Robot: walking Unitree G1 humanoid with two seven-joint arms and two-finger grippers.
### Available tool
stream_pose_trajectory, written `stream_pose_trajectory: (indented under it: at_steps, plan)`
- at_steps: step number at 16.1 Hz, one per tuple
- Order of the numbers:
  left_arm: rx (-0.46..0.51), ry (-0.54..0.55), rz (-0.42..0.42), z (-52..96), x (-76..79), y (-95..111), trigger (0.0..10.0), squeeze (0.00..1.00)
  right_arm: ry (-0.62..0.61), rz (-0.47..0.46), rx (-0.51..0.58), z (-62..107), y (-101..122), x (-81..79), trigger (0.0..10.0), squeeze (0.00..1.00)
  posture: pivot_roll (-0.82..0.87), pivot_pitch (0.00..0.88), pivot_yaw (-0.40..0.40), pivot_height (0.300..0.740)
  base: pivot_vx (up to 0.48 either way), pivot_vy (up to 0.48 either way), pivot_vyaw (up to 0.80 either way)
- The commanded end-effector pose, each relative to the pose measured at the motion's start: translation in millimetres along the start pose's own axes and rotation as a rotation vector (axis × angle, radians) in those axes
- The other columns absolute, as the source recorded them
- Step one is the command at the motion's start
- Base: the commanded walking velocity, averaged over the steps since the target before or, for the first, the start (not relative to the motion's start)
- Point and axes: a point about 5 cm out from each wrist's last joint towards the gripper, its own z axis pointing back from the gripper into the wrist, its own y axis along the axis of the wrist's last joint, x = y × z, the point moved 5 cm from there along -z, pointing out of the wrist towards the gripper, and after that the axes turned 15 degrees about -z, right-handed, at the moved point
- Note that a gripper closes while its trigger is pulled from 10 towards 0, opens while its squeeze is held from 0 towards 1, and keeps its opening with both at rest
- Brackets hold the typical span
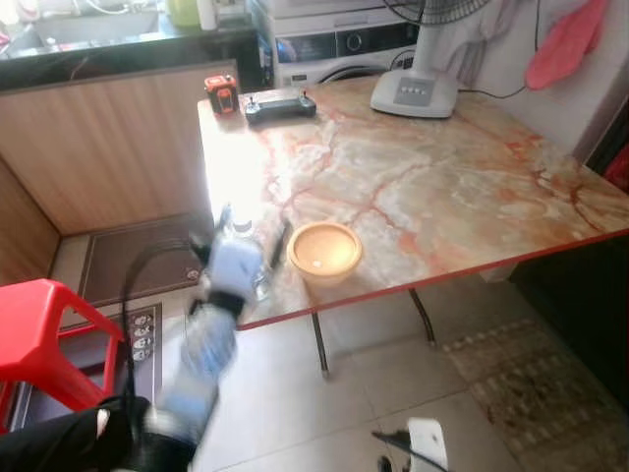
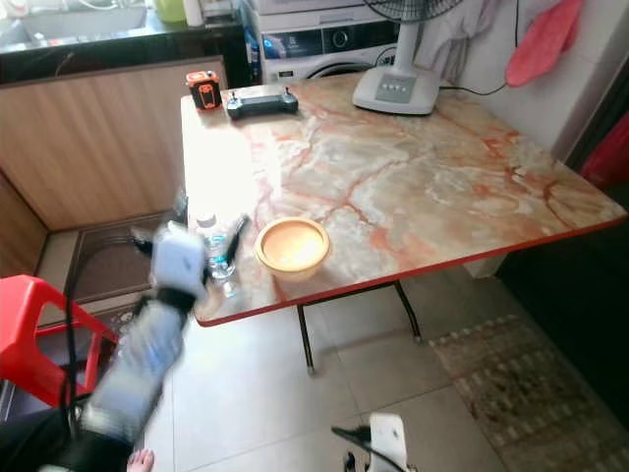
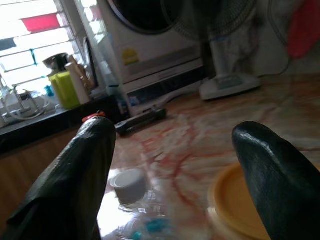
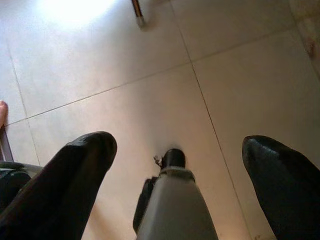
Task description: Restocking fridge
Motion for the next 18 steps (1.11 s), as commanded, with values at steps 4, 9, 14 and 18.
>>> stream_pose_trajectory:
  at_steps: [4,9,14,18]
  plan:
    - [0.092,0.008,-0.104,2.7,0.5,46,10.0,0.00,-0.033,-0.008,-0.028,5.0,-23,11.1,10.0,0.00,0.01,0.000,0.004,0.740,0.000,0.000,0.00]
    - [-0.056,0.111,0.001,-0.8,-27.2,44,10.0,0.00,-0.045,0.026,-0.060,10.4,-41,24.4,10.0,0.00,0.08,0.000,-0.053,0.740,0.000,0.000,0.00]
    - [-0.213,0.172,-0.038,33.5,-61.3,16,10.0,0.00,-0.058,0.053,-0.081,15.1,-50,38.5,10.0,0.00,0.14,0.000,-0.066,0.740,0.000,0.000,0.00]
    - [-0.214,0.130,0.035,27.4,-63.2,13,10.0,0.00,-0.051,0.022,-0.083,17.6,-59,37.4,10.0,0.00,0.11,0.000,-0.036,0.740,0.000,0.000,0.00]
